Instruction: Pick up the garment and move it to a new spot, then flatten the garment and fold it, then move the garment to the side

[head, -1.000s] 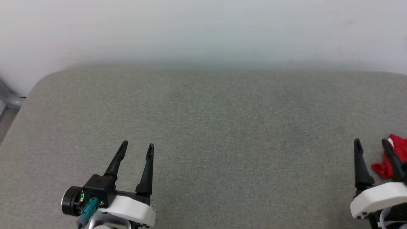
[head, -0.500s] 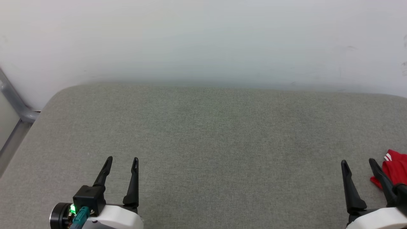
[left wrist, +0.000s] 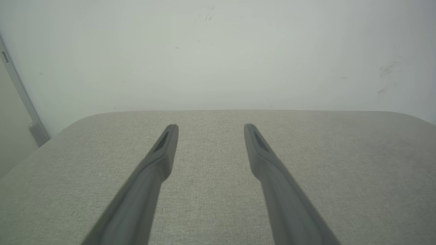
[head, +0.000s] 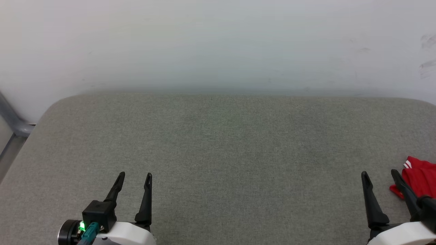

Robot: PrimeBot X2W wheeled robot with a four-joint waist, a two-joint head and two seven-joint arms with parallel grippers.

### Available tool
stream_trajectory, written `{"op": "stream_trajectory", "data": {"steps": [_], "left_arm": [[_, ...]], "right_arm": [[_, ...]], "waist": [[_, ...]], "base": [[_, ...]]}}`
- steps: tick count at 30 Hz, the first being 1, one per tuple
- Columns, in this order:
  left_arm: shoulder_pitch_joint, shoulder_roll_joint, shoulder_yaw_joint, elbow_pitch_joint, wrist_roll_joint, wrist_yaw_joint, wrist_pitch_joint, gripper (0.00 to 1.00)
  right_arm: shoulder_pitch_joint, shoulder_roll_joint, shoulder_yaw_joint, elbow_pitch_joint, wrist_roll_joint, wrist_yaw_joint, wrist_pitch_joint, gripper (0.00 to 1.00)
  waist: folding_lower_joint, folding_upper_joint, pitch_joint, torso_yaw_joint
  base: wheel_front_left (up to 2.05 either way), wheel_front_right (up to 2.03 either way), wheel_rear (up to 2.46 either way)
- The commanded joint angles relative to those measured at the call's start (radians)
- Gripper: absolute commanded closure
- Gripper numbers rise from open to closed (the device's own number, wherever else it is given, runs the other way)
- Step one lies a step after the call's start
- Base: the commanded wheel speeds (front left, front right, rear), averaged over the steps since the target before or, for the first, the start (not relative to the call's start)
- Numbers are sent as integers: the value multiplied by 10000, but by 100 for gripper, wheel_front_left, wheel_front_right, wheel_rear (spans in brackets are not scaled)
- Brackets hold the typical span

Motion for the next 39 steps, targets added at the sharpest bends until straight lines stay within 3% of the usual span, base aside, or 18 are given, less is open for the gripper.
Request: {"op": "stream_trajectory", "data": {"steps": [1, 6, 7, 11, 39], "left_arm": [[-55, -47, 27, 46, -13, -3, -66, 0], [-35, -141, 161, 119, -76, 21, -66, 0], [2, -135, 131, 143, -48, -5, 9, 100], [167, -301, 93, 407, -213, -35, 70, 100], [-290, -968, 1371, 764, -4358, -914, 1246, 100]], "right_arm": [[-122, 18, 26, 2, -31, -8, -1, 0], [-225, 18, 122, -34, -113, -8, 74, 0], [-69, 0, 118, 32, -79, 0, 81, 100], [58, 8, 134, 405, 91, 0, 96, 100], [-976, -39, 161, 2018, 5172, -1, 21, 100]], "waist": [[0, 0, 9, -13], [0, 0, 3, -101], [0, 0, 7, -98], [1, 0, 13, -105], [1, 0, 135, -178]], "base": [[0, 0, 0], [0, 0, 0], [0, 0, 0], [0, 0, 0], [0, 0, 0]]}}
